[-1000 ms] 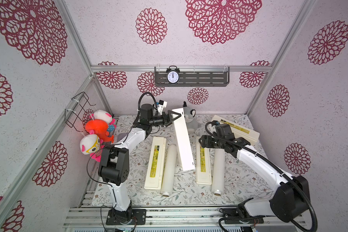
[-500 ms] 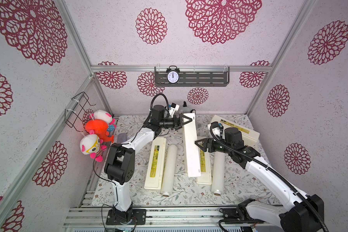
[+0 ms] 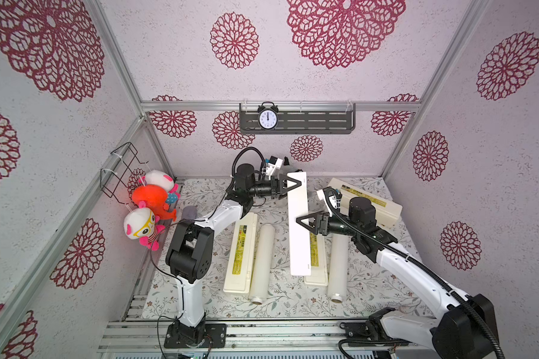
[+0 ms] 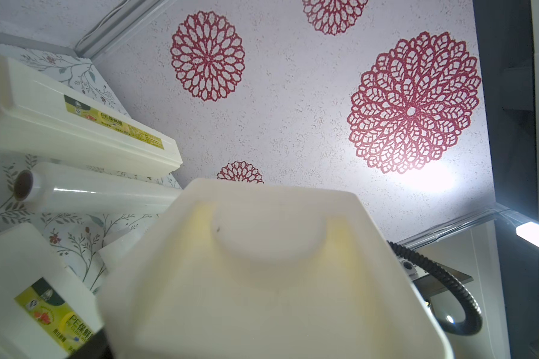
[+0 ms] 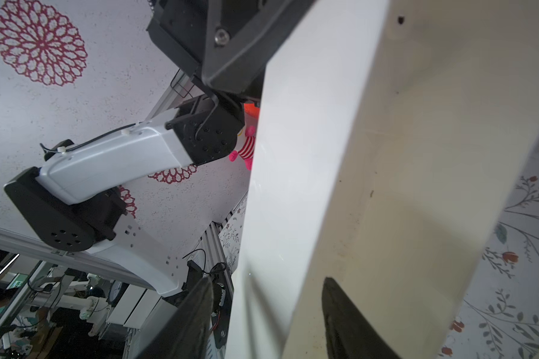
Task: Put plastic wrap rolls into dispensers
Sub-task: Place the plastic wrap cutting box at the center of the board.
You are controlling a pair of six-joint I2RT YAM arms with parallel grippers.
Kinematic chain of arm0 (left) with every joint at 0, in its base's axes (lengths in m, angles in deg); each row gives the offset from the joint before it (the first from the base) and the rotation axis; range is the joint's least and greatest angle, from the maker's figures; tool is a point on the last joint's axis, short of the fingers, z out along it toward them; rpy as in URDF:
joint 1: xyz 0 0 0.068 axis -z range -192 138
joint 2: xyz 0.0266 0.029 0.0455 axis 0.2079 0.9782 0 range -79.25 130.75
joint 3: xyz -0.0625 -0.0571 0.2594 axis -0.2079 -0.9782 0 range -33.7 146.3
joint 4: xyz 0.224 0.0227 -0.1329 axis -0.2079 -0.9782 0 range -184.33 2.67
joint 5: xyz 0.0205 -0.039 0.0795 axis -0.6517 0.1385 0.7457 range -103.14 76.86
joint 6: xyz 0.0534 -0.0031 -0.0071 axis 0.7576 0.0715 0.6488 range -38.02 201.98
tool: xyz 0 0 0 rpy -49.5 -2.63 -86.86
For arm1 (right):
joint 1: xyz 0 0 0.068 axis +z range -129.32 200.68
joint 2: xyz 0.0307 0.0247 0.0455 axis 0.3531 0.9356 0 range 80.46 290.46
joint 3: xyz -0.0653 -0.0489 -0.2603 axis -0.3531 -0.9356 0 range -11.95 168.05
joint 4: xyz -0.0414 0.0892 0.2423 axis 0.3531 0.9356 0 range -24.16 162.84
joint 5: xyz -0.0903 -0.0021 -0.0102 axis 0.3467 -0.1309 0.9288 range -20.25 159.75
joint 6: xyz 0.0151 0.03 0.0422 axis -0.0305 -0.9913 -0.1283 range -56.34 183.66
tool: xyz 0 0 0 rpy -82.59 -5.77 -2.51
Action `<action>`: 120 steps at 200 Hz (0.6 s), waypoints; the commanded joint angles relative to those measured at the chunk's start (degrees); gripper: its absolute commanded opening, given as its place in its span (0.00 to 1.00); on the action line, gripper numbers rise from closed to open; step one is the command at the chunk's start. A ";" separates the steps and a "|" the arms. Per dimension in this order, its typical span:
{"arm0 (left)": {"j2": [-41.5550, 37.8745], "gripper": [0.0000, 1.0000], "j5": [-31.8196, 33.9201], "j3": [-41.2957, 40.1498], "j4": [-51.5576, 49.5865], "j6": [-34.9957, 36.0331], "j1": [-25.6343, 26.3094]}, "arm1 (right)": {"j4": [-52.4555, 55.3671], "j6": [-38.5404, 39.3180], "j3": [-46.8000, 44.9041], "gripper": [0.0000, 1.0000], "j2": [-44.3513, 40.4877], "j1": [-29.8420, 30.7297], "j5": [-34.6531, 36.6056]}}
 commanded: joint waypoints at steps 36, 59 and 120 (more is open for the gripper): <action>0.98 0.67 -1.68 1.63 7.06 -5.38 1.68 | -11.53 -6.23 0.09 0.38 2.15 -0.03 -6.31; 1.55 0.67 -1.98 1.66 10.58 -7.84 1.90 | -12.85 -7.20 0.02 0.23 2.94 -0.05 -6.85; 1.14 0.99 -3.18 1.06 12.33 -8.16 1.61 | -14.08 -9.66 -0.22 0.00 3.28 -0.89 -5.99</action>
